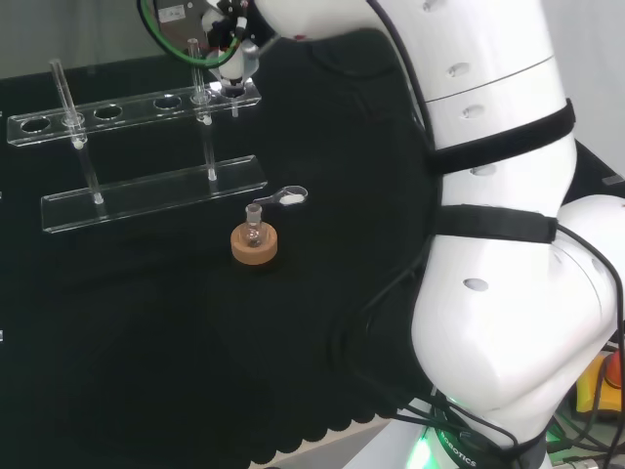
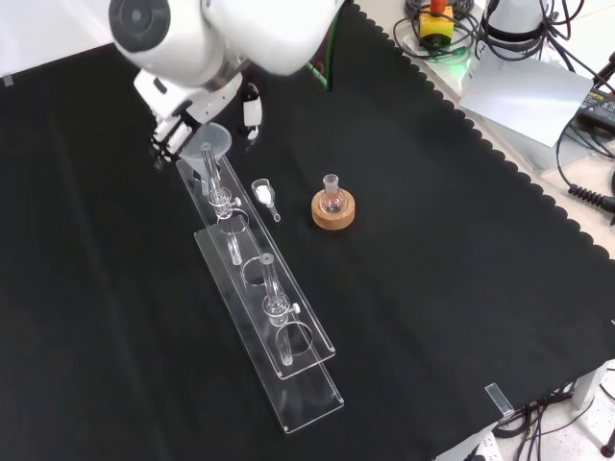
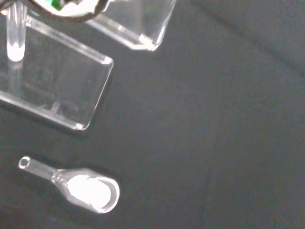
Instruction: Pick up the funnel from the transparent funnel stand.
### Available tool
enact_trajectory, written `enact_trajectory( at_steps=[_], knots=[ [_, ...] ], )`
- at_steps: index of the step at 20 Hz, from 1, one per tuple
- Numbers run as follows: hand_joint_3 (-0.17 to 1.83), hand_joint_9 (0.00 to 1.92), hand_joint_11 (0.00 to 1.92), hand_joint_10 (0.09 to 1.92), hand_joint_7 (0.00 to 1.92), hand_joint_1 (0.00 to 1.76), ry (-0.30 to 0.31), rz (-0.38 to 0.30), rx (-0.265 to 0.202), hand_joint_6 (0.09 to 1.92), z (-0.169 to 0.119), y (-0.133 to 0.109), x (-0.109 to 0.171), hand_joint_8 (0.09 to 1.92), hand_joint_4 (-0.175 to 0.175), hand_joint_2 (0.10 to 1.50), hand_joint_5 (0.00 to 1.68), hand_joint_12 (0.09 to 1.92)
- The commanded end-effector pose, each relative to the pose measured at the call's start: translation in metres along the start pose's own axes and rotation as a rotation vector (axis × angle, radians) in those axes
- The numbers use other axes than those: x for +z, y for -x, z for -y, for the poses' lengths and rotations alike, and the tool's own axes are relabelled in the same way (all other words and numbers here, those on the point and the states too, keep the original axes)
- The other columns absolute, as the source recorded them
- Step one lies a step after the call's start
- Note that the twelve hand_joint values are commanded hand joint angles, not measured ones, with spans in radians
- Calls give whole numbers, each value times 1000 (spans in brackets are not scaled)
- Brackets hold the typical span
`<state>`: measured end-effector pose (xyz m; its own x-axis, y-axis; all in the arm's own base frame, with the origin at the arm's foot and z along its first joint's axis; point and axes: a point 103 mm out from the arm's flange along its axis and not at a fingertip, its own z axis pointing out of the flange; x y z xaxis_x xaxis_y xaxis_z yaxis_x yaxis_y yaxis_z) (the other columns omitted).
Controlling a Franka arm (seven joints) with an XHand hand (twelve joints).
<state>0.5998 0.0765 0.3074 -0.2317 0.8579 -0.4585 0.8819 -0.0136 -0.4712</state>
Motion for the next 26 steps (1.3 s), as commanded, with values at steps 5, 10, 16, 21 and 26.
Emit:
enact_trajectory(
  at_steps=[5,10,16,21,26],
  knots=[
    [620,655,697,559,247,821,106,44,70,87,55,33,-56,663,-5,744,437,1285],
    [635,793,727,495,488,863,108,71,113,125,87,42,-65,626,0,755,668,1252],
    [644,835,731,453,532,878,104,72,132,218,123,44,-64,603,8,757,776,1240],
    [654,857,716,407,534,879,103,67,136,378,152,36,-57,590,8,754,721,1251],
    [661,862,712,397,526,880,83,50,135,488,177,25,-40,594,8,752,680,1252]
  ],
)
